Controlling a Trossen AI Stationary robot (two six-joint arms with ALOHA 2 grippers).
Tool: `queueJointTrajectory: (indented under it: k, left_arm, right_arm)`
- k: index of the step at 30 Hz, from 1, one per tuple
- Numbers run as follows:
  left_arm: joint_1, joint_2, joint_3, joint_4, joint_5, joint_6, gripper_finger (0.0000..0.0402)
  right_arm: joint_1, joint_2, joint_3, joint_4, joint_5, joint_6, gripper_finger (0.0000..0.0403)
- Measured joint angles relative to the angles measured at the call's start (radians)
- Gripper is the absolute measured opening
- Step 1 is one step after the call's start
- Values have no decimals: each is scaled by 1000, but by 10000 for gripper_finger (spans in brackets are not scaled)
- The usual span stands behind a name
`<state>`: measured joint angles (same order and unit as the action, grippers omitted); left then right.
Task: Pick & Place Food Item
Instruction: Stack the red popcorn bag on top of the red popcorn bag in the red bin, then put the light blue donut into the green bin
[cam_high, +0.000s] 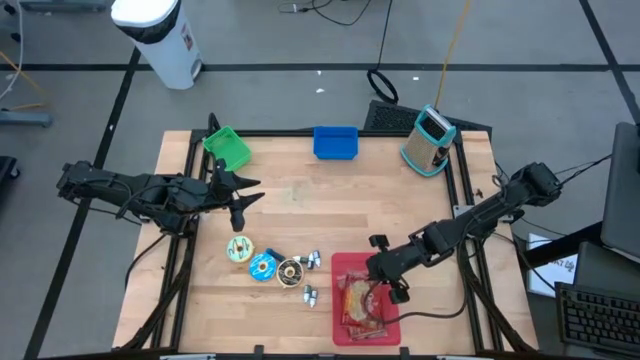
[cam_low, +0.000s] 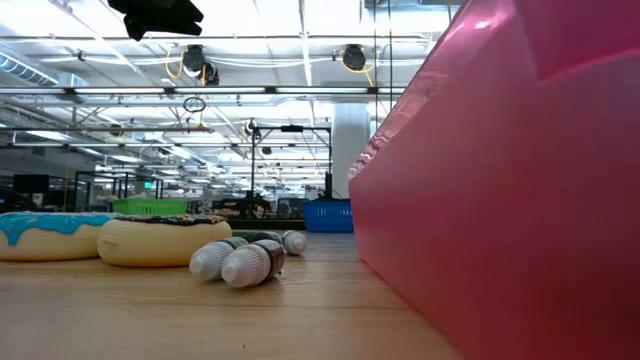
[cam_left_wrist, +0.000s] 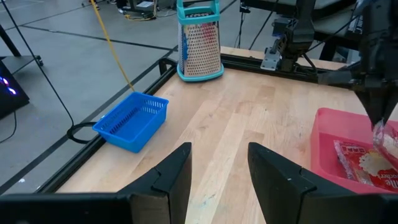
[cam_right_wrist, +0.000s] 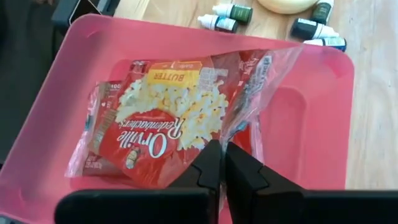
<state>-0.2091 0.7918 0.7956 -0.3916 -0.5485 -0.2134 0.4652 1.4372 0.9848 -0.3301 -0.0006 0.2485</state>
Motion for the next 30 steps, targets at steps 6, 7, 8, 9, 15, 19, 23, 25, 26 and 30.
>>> queueJointTrajectory:
  k: [6,7,8,9,15,19,23,25,26,30]
  left_arm:
    - [0,0,0,0,0,0,159]
    - [0,0,0,0,0,0,159]
    - [0,0,0,0,0,0,159]
    - [0,0,0,0,0,0,159]
    - [0,0,0,0,0,0,159]
    - [0,0,0,0,0,0,159]
    - [0,0,0,0,0,0,159]
    - [0,0,0,0,0,0,159]
    - [0,0,0,0,0,0,159]
    - [0,0,0,0,0,0,159]
  right_arm:
    - [-1,0,-49,53,5,0,42]
    - [-3,0,-53,63,5,0,53]
    - [-6,0,-57,73,5,0,66]
    - [-7,0,-60,82,5,0,78]
    - [-30,0,-62,135,42,-33,145]
    - [-49,-8,-62,187,118,-97,170]
    - [-74,-31,-62,199,196,-124,177]
    - [-90,-53,-62,181,240,-127,177]
    - [-100,-68,-62,162,254,-132,177]
    - [-141,-138,-72,138,293,-162,167]
